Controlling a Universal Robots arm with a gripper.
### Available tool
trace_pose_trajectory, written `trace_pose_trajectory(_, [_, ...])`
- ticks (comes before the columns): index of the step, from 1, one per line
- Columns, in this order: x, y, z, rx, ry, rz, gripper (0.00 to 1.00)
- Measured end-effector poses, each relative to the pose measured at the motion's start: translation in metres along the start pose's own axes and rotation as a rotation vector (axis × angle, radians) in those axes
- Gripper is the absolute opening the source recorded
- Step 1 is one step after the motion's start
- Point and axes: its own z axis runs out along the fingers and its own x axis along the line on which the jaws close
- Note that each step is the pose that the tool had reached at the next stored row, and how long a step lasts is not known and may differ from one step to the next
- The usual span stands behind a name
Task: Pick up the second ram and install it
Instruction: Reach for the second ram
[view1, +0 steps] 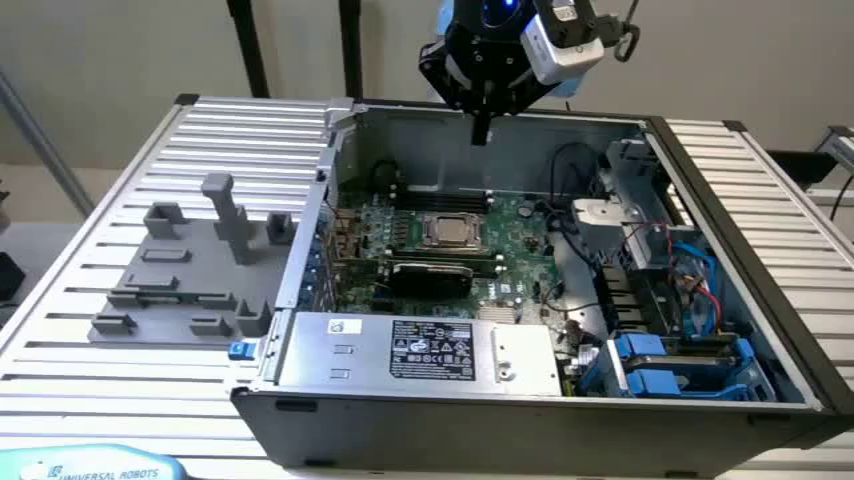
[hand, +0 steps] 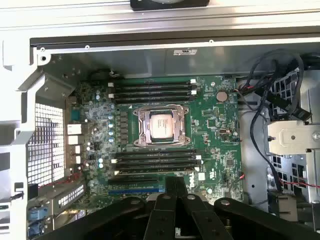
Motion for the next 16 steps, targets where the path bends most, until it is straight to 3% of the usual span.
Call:
trace_pose_trajectory(11, [0.0, 0.0, 0.0, -0.0004, 0.0002, 0.0, 0.11])
trace_pose_trajectory(16, [0.018, -0.0014, -0.0003, -0.0003, 0.0007, 0.0, 0.11])
